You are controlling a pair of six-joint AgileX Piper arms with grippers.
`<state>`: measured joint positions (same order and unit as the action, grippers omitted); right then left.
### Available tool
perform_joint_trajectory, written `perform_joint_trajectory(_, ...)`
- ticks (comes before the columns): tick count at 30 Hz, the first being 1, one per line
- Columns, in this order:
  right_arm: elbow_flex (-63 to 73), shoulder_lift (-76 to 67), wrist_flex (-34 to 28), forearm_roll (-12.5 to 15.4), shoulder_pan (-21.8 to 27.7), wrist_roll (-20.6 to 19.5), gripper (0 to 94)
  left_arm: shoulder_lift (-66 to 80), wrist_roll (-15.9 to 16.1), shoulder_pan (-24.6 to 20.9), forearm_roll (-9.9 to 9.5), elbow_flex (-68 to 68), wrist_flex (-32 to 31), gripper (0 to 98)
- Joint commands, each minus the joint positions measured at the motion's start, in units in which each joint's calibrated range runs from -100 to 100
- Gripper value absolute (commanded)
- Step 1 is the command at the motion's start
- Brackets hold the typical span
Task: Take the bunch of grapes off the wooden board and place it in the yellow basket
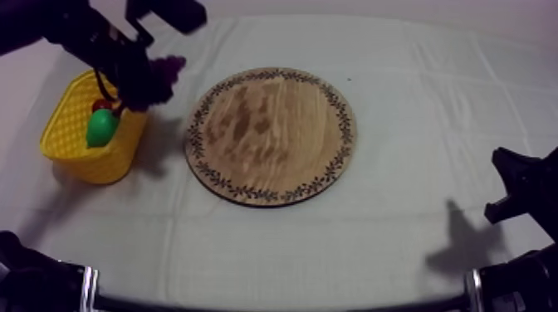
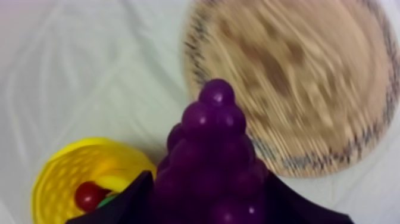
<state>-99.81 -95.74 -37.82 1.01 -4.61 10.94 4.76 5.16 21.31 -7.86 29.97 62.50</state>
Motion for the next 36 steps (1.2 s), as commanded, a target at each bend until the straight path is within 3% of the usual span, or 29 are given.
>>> perform_joint_trajectory(1,0.0,0.0,0.0,0.0,0.0,0.0,0.4,1.8,-2.0,-2.4,-0.1,-2.1,0.7,43.6)
perform_joint_trajectory(7,0.0,0.0,0.0,0.0,0.0,0.0,0.4,1.8,-3.9,-8.9,-0.64,-6.8,1.4,45.9)
perform_joint_trajectory(13,0.0,0.0,0.0,0.0,0.0,0.0,0.4,0.7,-3.8,-13.6,-1.85,-4.0,0.8,47.7)
perform_joint_trajectory(22,0.0,0.0,0.0,0.0,0.0,0.0,0.4,-0.8,-6.0,-15.2,-3.93,6.8,-2.0,45.8)
perform_joint_trajectory(36,0.0,0.0,0.0,0.0,0.0,0.0,0.4,-2.5,-7.1,-14.3,-4.32,13.1,-5.1,43.8)
